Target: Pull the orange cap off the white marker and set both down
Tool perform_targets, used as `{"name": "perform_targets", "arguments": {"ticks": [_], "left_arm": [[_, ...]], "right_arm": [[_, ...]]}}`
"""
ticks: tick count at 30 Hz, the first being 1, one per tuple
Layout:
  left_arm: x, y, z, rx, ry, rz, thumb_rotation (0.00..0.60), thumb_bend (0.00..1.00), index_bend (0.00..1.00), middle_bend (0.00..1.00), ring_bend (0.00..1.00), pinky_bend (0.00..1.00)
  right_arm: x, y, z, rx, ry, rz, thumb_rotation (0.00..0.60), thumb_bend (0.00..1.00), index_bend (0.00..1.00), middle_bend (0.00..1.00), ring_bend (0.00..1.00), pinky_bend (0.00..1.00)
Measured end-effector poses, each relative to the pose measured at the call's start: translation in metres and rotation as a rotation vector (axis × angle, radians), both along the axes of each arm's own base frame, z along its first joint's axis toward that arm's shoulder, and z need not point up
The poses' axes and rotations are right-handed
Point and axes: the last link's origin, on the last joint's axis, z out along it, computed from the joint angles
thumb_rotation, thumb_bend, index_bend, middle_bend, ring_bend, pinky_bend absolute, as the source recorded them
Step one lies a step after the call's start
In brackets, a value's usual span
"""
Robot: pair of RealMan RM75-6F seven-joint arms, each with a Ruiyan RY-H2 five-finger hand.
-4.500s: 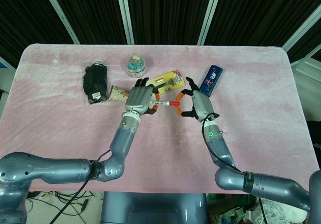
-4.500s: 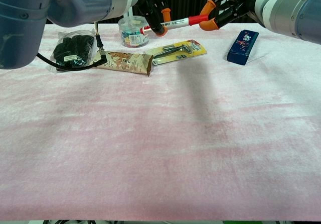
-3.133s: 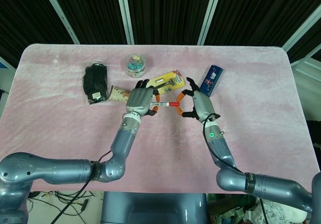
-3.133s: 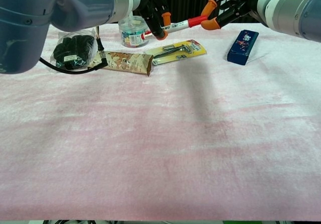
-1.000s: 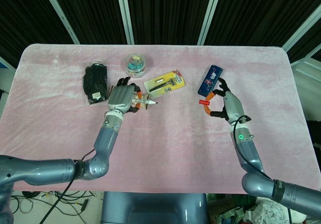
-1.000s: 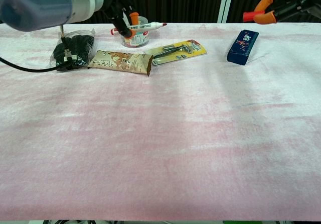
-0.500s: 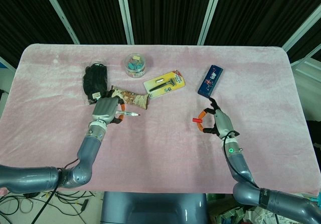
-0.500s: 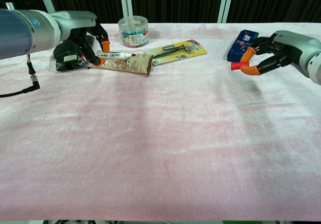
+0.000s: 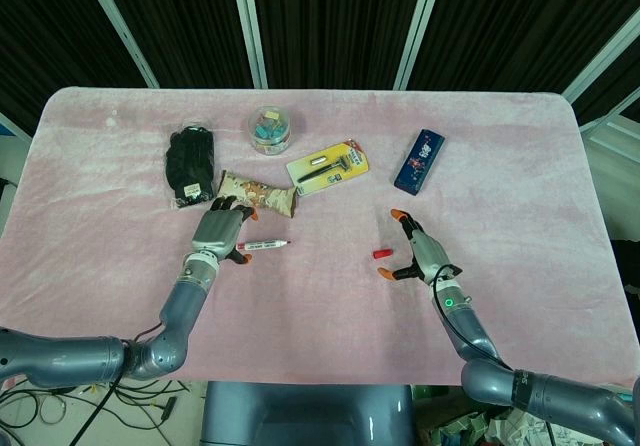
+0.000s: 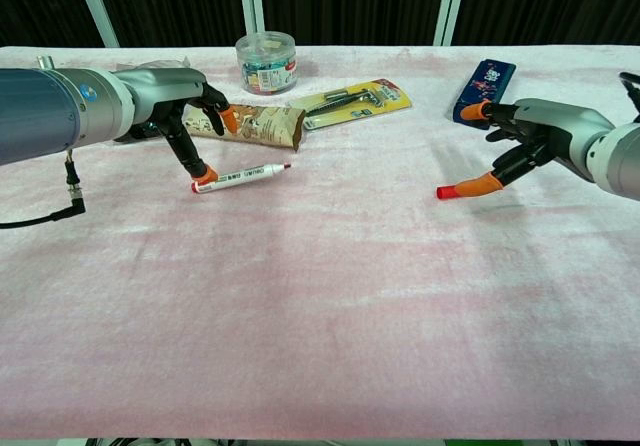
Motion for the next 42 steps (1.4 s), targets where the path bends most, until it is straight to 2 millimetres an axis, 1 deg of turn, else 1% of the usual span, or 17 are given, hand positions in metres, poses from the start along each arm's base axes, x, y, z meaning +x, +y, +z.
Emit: {"name": "perform_targets", "arguments": {"ticks": [5,8,11,14,18,21,22,24,27,29,31,34,36,38,39,40,42], "left_arm": [[0.001,0.001,-0.001,-0.002,0.029,-0.011,0.6,0.1,0.14,0.14,0.0,0.0],[0.004,0.004,0.002,0.015,0.027,-0.029,0.6,0.1,0.13,0.14,0.0,0.0],[0.008,0.008,0.01,0.041,0.031,-0.069,0.6,0.1,0.14,0.14,0.0,0.0],[0.012,0.012,0.022,0.074,0.035,-0.126,0.6,0.1,0.16,0.14,0.0,0.0],[0.01,0.018,0.049,0.119,0.053,-0.194,0.6,0.1,0.16,0.14,0.0,0.0],[0.004,0.018,0.071,0.151,0.088,-0.241,0.6,0.1,0.16,0.14,0.0,0.0],[-0.001,0.016,0.081,0.167,0.106,-0.262,0.6,0.1,0.16,0.14,0.0,0.0],[-0.007,0.012,0.092,0.183,0.12,-0.279,0.6,0.1,0.15,0.14,0.0,0.0],[-0.025,-0.004,0.111,0.215,0.14,-0.298,0.6,0.1,0.15,0.14,0.0,0.0],[-0.044,-0.02,0.126,0.243,0.156,-0.297,0.6,0.1,0.15,0.14,0.0,0.0],[-0.064,-0.04,0.14,0.268,0.167,-0.285,0.6,0.1,0.15,0.14,0.0,0.0],[-0.094,-0.069,0.159,0.317,0.147,-0.229,0.6,0.1,0.15,0.13,0.0,0.0],[-0.112,-0.088,0.169,0.35,0.126,-0.192,0.6,0.1,0.15,0.13,0.0,0.0],[-0.132,-0.111,0.178,0.381,0.103,-0.159,0.6,0.1,0.15,0.13,0.0,0.0],[-0.14,-0.12,0.182,0.39,0.098,-0.144,0.6,0.1,0.15,0.13,0.0,0.0],[-0.152,-0.132,0.186,0.399,0.096,-0.119,0.6,0.1,0.15,0.13,0.0,0.0],[-0.169,-0.149,0.191,0.403,0.098,-0.08,0.6,0.1,0.15,0.13,0.0,0.0]], "right_arm": [[-0.003,-0.007,0.015,-0.033,-0.001,-0.017,0.6,0.03,0.0,0.0,0.01,0.15],[-0.009,-0.013,0.032,-0.087,0.014,-0.021,0.6,0.03,0.0,0.0,0.01,0.15],[-0.02,-0.019,0.057,-0.147,0.039,-0.03,0.6,0.03,0.0,0.0,0.01,0.15],[-0.037,-0.023,0.086,-0.211,0.09,-0.039,0.6,0.03,0.0,0.0,0.01,0.15],[-0.073,-0.027,0.137,-0.312,0.194,-0.062,0.6,0.03,0.0,0.0,0.02,0.15],[-0.1,-0.024,0.169,-0.37,0.249,-0.081,0.6,0.04,0.0,0.0,0.02,0.15],[-0.106,-0.022,0.175,-0.38,0.256,-0.084,0.6,0.04,0.0,0.0,0.02,0.15],[-0.119,-0.015,0.189,-0.398,0.255,-0.093,0.6,0.06,0.0,0.0,0.03,0.15],[-0.138,0.001,0.207,-0.426,0.237,-0.11,0.6,0.06,0.0,0.0,0.03,0.15],[-0.148,0.013,0.217,-0.44,0.233,-0.103,0.6,0.07,0.0,0.0,0.03,0.15],[-0.158,0.031,0.225,-0.451,0.255,-0.078,0.6,0.07,0.0,0.0,0.03,0.15],[-0.169,0.059,0.23,-0.468,0.319,-0.038,0.6,0.07,0.0,0.0,0.03,0.15],[-0.173,0.081,0.229,-0.476,0.372,-0.011,0.6,0.07,0.0,0.0,0.03,0.15],[-0.173,0.101,0.222,-0.468,0.41,0.016,0.6,0.07,0.0,0.0,0.03,0.15],[-0.171,0.114,0.215,-0.455,0.426,0.035,0.6,0.07,0.0,0.0,0.03,0.15],[-0.168,0.122,0.209,-0.444,0.432,0.05,0.6,0.07,0.0,0.0,0.03,0.15],[-0.159,0.137,0.193,-0.422,0.433,0.088,0.6,0.07,0.0,0.0,0.03,0.15]]}}
